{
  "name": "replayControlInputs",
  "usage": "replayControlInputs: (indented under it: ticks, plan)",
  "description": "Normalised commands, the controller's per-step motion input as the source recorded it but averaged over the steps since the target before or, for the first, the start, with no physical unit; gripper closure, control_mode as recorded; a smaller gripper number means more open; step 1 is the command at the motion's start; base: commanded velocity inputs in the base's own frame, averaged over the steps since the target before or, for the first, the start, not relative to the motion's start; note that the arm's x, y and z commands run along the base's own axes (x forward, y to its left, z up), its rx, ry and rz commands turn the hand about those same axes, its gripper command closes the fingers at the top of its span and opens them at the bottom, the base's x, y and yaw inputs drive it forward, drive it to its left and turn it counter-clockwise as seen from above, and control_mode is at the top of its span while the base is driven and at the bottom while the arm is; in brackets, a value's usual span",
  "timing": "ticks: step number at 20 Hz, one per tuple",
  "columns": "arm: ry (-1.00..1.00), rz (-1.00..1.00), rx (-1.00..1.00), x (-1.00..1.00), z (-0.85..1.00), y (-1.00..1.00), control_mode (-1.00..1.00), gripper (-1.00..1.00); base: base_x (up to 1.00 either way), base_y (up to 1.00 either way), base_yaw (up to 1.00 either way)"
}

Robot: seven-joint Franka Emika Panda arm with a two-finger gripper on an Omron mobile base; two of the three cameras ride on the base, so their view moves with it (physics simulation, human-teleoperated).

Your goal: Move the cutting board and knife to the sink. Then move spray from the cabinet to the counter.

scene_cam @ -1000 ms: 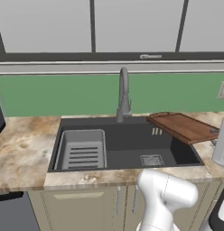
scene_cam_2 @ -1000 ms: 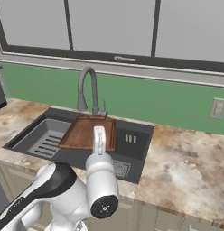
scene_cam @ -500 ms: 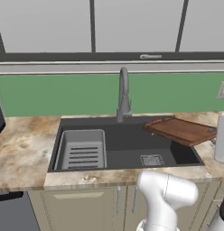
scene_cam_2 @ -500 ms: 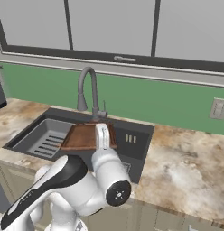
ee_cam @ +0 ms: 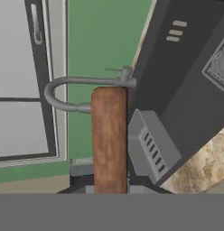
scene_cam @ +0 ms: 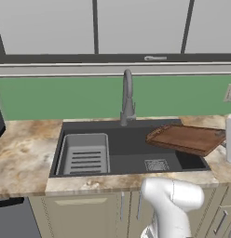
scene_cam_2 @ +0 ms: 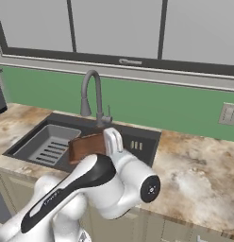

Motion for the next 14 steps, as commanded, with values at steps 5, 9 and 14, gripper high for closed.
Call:
replayControlInputs:
  ticks: [5,9,14]
  plan:
    - [0.18,0.05,-0.13,0.32,-0.06,-0.02,-1.0,1.0,0.0,0.0,0.0]
    - [0.13,0.11,-0.16,0.34,-0.07,-0.01,-1.0,1.0,0.0,0.0,0.0]
    - [0.04,0.17,-0.13,0.34,-0.07,0.0,-1.0,1.0,0.0,0.0,0.0]
